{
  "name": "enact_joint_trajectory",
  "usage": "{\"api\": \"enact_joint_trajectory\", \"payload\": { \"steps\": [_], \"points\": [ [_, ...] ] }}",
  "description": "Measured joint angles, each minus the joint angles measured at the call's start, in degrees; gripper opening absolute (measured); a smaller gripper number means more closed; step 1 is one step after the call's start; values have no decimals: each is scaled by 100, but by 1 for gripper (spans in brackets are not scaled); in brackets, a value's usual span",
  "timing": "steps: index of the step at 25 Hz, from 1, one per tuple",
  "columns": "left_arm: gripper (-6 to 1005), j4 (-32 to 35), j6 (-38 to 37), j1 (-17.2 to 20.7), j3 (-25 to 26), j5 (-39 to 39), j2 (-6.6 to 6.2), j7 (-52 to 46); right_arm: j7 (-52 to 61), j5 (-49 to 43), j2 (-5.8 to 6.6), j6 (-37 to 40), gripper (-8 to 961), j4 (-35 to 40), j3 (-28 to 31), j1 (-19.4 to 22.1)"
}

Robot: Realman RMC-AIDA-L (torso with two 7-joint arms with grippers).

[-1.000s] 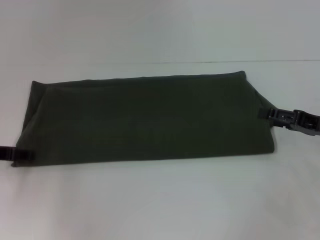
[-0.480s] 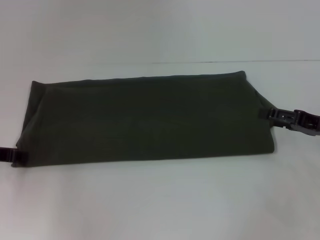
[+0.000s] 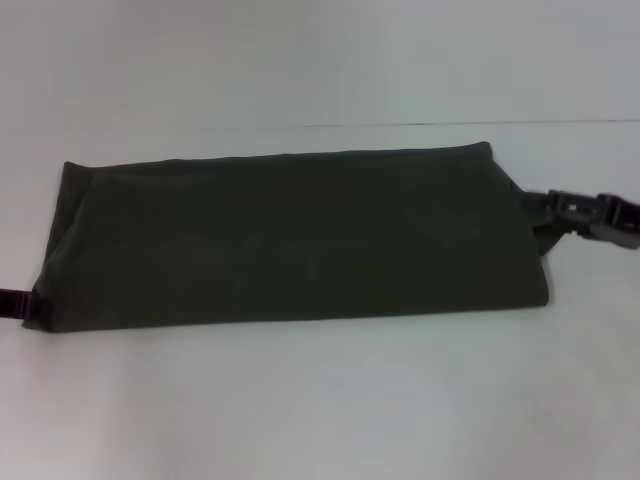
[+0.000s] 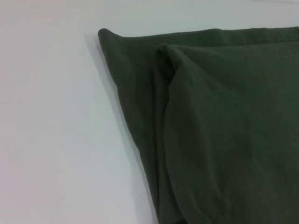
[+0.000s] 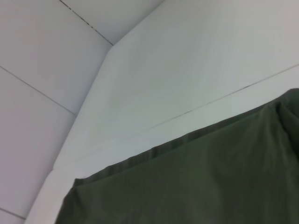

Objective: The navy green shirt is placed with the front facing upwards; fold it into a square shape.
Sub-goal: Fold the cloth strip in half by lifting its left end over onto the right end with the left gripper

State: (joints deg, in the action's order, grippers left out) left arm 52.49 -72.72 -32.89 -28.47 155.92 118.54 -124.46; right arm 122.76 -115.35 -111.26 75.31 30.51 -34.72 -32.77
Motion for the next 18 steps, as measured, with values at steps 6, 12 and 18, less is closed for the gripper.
{"api": "enact_joint_trajectory", "payload": {
  "steps": [6,12,18],
  "points": [
    [6,-63,-154,-65,43,-40,-41,4,1644,-469,205,377,908,1074,-488,-248],
    [6,-66,-439,-152,160,-60,-98,4,2799,-1944,416,394,908,1202,-594,-841],
    [5,-66,-516,-192,200,-62,-131,-10,3126,-2929,387,547,907,1186,-605,-1321]
  ]
}}
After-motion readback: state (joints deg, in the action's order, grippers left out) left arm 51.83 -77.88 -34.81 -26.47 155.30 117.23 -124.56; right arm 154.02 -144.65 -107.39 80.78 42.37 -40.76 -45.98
